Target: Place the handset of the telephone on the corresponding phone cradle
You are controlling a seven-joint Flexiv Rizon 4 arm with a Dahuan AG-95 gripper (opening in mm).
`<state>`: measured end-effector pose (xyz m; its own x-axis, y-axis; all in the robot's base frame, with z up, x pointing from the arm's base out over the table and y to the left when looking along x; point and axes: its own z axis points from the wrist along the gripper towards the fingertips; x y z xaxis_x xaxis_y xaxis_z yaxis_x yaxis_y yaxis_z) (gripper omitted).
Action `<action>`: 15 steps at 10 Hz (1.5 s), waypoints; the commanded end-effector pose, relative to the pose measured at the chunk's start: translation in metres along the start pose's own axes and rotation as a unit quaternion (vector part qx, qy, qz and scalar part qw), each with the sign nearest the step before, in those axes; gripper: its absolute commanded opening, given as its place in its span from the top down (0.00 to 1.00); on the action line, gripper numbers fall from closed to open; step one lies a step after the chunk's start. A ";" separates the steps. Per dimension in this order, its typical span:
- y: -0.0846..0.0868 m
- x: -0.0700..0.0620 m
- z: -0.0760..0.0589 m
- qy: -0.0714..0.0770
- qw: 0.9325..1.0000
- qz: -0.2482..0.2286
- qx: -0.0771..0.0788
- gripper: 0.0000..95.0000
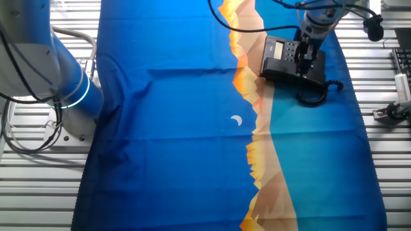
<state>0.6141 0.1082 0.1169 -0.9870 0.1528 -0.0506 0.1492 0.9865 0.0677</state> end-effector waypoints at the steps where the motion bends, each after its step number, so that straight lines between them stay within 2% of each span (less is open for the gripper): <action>1: 0.003 -0.002 -0.001 0.011 0.999 -0.044 -0.004 0.40; 3: 0.003 -0.002 -0.001 0.033 0.994 -0.107 0.001 0.40; 4: 0.003 -0.002 0.000 0.043 0.989 -0.145 0.000 0.60; 5: 0.004 -0.003 0.000 0.046 0.986 -0.158 0.002 0.80; 6: 0.004 -0.003 0.001 0.047 0.986 -0.159 0.003 0.80; 7: 0.004 -0.004 0.000 0.047 0.986 -0.157 0.002 1.00; 8: 0.004 -0.004 0.000 0.046 0.987 -0.154 0.003 1.00; 11: 0.004 -0.005 0.000 0.039 0.989 -0.143 0.017 1.00; 12: 0.003 -0.007 -0.002 0.028 0.990 -0.135 0.013 1.00; 15: 0.004 -0.012 -0.006 0.030 0.991 -0.133 0.006 1.00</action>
<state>0.6239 0.1084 0.1244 -0.9942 -0.1049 -0.0214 -0.1058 0.9935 0.0432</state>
